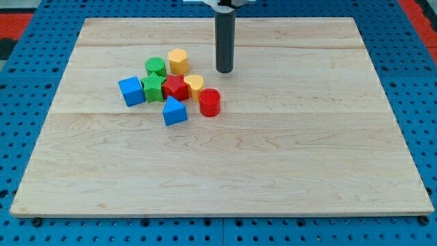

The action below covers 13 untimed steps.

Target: Push the yellow hexagon into the yellow heart

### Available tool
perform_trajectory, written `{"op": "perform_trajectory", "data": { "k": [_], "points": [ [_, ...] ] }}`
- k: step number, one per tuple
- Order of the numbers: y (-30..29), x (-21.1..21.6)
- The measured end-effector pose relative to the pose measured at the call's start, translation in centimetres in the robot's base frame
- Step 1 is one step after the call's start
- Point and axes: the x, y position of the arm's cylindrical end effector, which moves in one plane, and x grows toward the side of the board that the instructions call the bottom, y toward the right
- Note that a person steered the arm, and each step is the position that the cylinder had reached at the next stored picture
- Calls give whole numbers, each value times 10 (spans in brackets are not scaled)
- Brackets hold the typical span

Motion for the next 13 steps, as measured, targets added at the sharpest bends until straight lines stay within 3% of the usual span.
{"op": "perform_trajectory", "data": {
  "k": [1,3,5,6,9,10,13],
  "points": [
    [22,-45],
    [-126,-63],
    [-118,-16],
    [-88,-14],
    [-82,-19],
    [-67,-58],
    [-72,3]
  ]
}}
